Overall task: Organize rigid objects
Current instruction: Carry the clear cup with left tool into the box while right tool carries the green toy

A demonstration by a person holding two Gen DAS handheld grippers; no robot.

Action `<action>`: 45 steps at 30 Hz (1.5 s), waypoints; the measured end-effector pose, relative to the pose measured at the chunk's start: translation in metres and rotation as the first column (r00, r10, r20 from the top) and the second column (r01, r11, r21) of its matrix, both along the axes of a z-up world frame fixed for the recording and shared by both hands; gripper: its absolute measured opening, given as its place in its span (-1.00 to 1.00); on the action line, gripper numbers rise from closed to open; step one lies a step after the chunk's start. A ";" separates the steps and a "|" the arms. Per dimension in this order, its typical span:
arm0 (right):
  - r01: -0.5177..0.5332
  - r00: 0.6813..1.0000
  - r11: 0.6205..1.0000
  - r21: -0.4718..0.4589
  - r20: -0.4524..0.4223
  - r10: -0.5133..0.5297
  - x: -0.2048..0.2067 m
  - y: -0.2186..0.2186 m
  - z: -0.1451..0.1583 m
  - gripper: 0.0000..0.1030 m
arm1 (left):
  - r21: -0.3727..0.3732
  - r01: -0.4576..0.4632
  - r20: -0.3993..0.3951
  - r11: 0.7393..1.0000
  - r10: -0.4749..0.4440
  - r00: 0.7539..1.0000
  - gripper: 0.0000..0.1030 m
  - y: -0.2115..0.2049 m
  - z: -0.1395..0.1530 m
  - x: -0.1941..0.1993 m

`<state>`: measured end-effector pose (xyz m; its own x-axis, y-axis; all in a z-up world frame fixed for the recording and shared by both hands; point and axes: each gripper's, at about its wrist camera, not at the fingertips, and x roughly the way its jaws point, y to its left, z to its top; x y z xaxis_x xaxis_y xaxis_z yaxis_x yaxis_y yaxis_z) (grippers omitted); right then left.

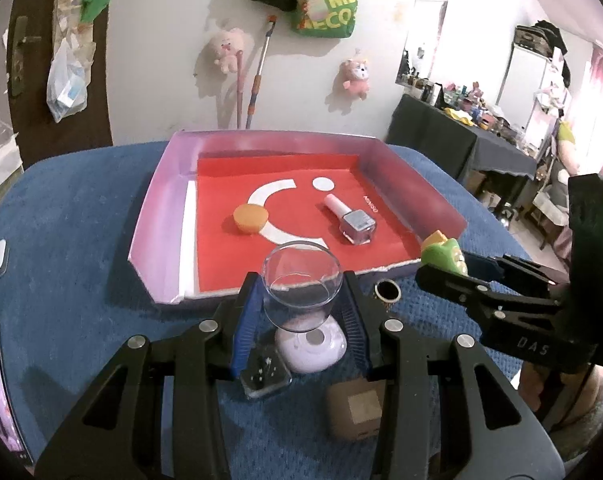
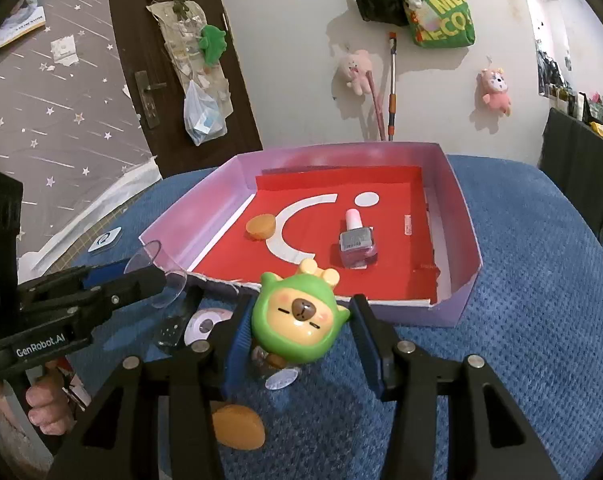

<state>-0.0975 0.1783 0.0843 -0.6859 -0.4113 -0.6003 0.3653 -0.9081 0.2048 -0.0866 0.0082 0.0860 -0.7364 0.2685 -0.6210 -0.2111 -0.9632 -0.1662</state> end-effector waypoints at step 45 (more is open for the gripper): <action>-0.085 0.978 0.994 0.074 0.199 0.069 -0.096 -0.022 -0.023 -0.01 | -0.016 0.052 0.223 0.999 -0.047 0.974 -0.27 0.001 -0.033 -0.098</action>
<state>-0.1939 0.1560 0.0614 -0.5198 -0.4025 -0.7535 0.3947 -0.8954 0.2061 -0.1848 0.0095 0.0530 -0.5650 0.2861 -0.7739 -0.2189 -0.9563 -0.1938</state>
